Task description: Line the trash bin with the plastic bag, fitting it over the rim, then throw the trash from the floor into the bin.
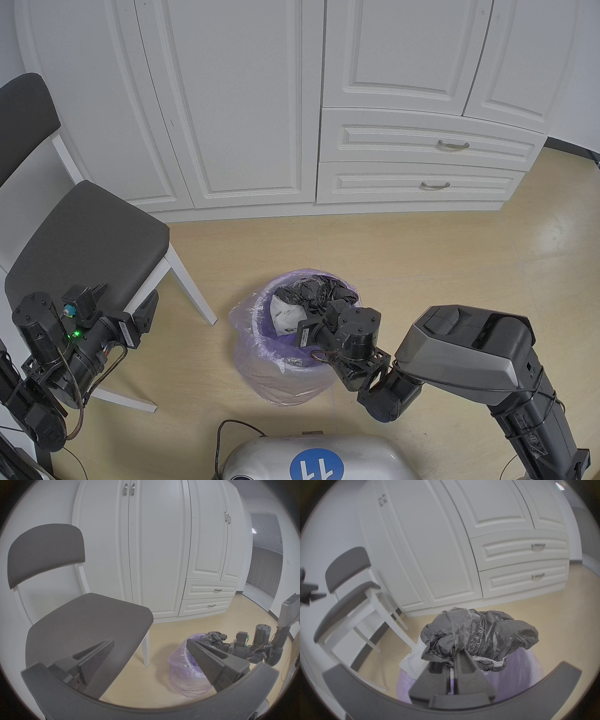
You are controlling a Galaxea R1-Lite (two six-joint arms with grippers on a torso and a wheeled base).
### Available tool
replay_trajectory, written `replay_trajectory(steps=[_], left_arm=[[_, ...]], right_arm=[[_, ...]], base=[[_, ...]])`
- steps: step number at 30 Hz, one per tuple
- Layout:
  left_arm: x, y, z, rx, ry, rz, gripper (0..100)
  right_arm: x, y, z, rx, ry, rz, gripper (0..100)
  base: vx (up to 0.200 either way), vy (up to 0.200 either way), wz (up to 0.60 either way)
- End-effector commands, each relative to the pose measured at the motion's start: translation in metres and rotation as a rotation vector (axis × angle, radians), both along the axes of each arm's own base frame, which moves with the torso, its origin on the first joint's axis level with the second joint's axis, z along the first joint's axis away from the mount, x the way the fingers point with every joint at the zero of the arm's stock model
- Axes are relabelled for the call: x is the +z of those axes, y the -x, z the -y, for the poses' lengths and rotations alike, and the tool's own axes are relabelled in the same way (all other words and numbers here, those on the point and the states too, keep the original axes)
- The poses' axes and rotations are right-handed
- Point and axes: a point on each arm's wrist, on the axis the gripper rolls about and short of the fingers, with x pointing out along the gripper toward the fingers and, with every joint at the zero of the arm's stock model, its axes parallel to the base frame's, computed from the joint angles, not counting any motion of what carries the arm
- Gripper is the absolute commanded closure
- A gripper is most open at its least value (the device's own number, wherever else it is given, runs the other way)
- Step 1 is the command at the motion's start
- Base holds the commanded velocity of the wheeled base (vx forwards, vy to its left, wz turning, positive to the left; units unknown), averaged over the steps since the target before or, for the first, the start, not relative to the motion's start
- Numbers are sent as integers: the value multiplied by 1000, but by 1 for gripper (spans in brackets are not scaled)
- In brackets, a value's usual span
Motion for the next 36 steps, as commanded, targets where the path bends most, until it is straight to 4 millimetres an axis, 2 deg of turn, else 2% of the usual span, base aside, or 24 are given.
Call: replay_trajectory(steps=[1, 2, 7, 14, 29, 30, 36], left_arm=[[1, 0, -2, 9, -6, 8, 0], [2, 0, -2, 9, -5, 9, 0], [1, 0, -2, 9, -6, 5, 0], [0, -1, -2, 9, -8, 3, 0], [0, -1, -1, 6, -8, 2, 0], [0, -1, -1, 7, -8, 3, 0], [0, -2, -1, 7, -8, 2, 0]], right_arm=[[-27, 13, 0, 13, 99, 15, 100], [-29, 12, 1, 11, 104, 20, 100], [-60, 7, 4, 5, 184, 66, 100], [-60, -14, 13, -35, 170, 81, 100], [-60, -20, 14, -40, 176, 64, 100], [-60, -19, 15, -40, 176, 64, 0], [-48, -16, 11, -27, 110, 60, 0]], base=[[0, 0, 0], [0, 0, 0], [0, 0, 0], [0, 0, 0], [0, 0, 0], [0, 0, 0], [0, 0, 0]])
